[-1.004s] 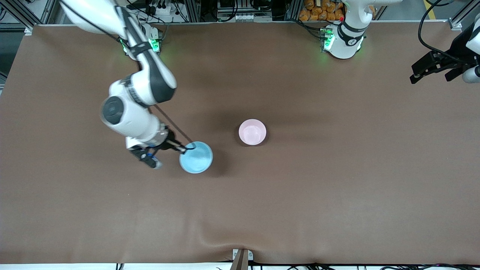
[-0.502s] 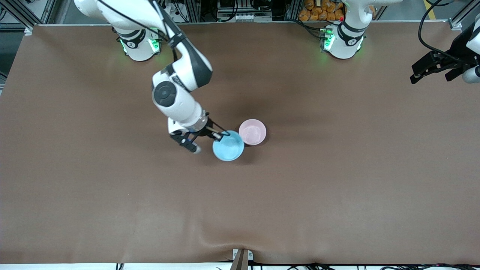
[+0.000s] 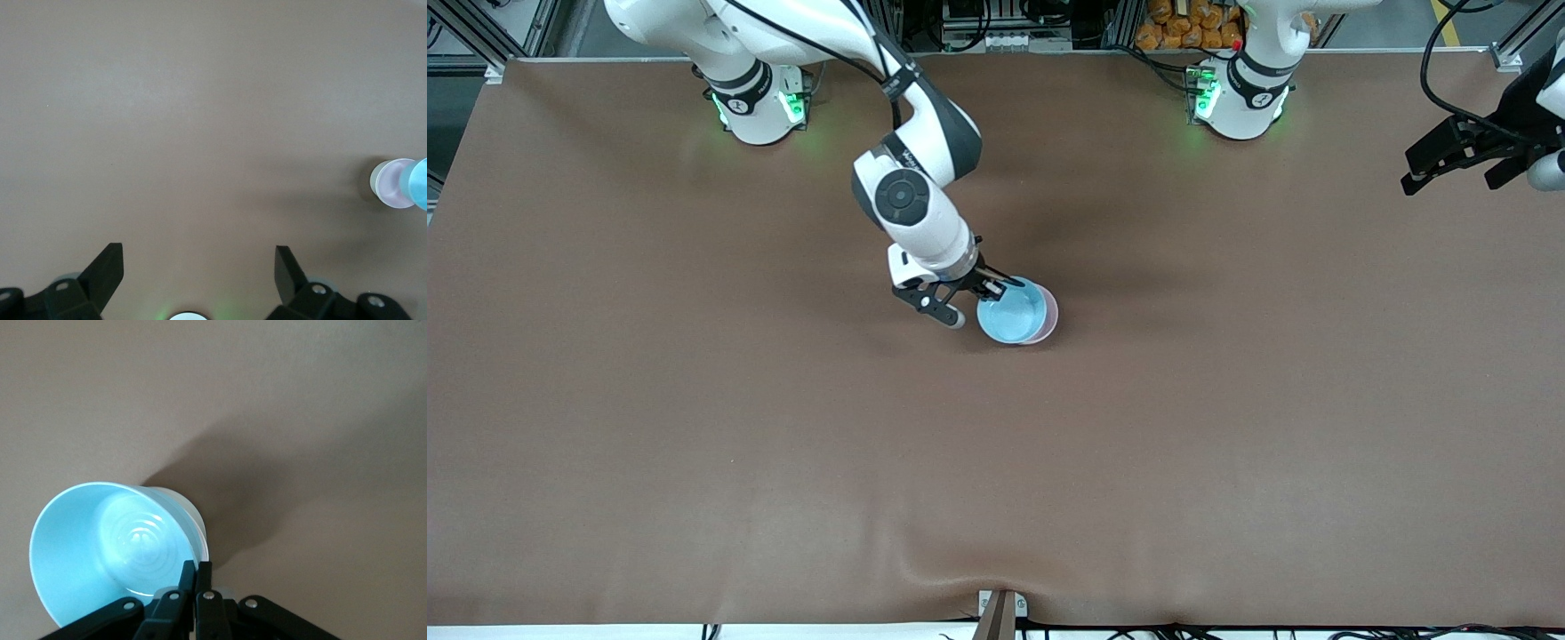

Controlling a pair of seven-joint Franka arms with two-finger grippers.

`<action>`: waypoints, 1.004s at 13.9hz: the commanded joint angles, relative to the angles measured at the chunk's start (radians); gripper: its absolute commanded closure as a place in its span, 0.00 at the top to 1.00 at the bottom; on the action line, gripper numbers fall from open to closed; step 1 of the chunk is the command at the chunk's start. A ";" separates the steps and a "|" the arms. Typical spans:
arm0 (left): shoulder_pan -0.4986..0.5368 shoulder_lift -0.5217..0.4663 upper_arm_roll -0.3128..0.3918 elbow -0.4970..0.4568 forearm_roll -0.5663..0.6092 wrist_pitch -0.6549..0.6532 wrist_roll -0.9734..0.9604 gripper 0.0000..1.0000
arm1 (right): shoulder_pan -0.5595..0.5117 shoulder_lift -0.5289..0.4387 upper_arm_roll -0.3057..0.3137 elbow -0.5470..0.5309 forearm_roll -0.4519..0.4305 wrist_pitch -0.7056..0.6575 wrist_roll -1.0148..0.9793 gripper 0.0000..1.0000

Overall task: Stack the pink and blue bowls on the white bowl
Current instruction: 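Carry the blue bowl with the right gripper onto the pink bowl, then open the right gripper to release the blue bowl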

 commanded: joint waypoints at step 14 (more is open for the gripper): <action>0.004 -0.034 0.006 -0.012 -0.016 -0.031 0.020 1.00 | 0.033 0.048 -0.016 0.023 -0.036 0.049 0.090 0.93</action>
